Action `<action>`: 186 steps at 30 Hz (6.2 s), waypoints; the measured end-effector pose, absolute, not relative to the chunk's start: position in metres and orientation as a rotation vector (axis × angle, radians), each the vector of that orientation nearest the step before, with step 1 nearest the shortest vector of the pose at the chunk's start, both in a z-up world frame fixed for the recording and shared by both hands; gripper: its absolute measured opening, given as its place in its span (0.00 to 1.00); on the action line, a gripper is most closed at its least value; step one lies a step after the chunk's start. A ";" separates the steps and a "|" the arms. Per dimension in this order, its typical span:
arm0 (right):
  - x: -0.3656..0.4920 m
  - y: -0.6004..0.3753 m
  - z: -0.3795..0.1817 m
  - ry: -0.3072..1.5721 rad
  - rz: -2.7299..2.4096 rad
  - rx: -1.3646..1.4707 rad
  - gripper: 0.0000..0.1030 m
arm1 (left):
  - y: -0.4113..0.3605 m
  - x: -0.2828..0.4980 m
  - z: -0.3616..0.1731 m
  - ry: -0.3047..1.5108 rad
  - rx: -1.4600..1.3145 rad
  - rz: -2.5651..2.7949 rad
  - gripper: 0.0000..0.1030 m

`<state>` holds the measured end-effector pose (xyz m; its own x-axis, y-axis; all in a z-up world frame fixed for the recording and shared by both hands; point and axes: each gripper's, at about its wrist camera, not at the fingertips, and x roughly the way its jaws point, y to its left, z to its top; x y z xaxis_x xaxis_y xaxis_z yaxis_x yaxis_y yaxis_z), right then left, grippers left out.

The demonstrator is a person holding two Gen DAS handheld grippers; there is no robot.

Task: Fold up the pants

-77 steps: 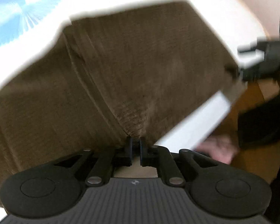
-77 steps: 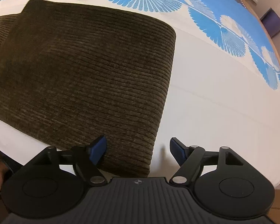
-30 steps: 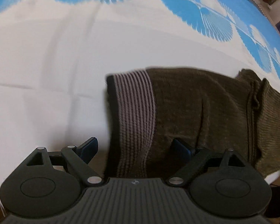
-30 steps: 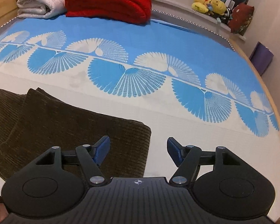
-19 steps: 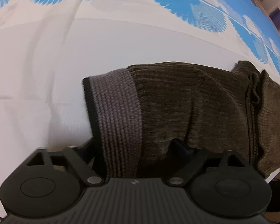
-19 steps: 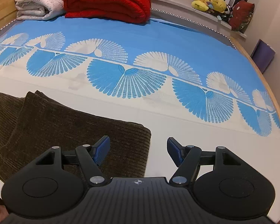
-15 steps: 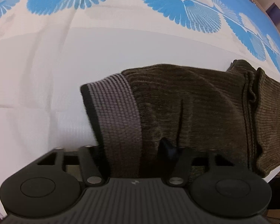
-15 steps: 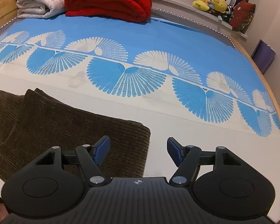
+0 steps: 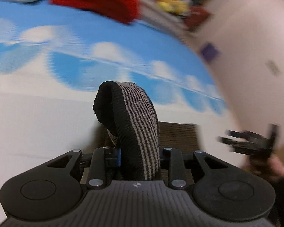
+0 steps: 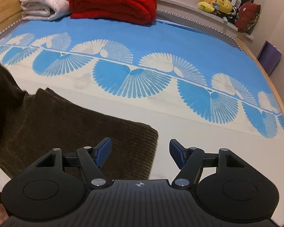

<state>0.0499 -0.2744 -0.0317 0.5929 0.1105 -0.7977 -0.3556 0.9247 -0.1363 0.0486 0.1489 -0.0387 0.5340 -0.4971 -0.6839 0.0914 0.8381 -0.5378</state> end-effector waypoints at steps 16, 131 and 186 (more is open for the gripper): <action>0.066 -0.316 -0.052 1.055 0.168 -0.027 0.69 | -0.019 0.104 -0.044 0.946 -0.397 -0.556 0.67; 0.211 -0.254 -0.072 0.872 0.250 0.171 0.60 | 0.041 0.246 -0.102 0.876 -0.219 0.052 0.51; 0.061 -0.214 -0.019 0.868 0.101 0.019 0.99 | -0.069 0.089 -0.034 0.912 -0.090 0.170 1.00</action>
<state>0.0614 -0.2144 -0.0189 0.6418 0.0959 -0.7609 -0.0808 0.9951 0.0573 0.0889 -0.0687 -0.0336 0.5997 0.1088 -0.7928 -0.1848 0.9828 -0.0050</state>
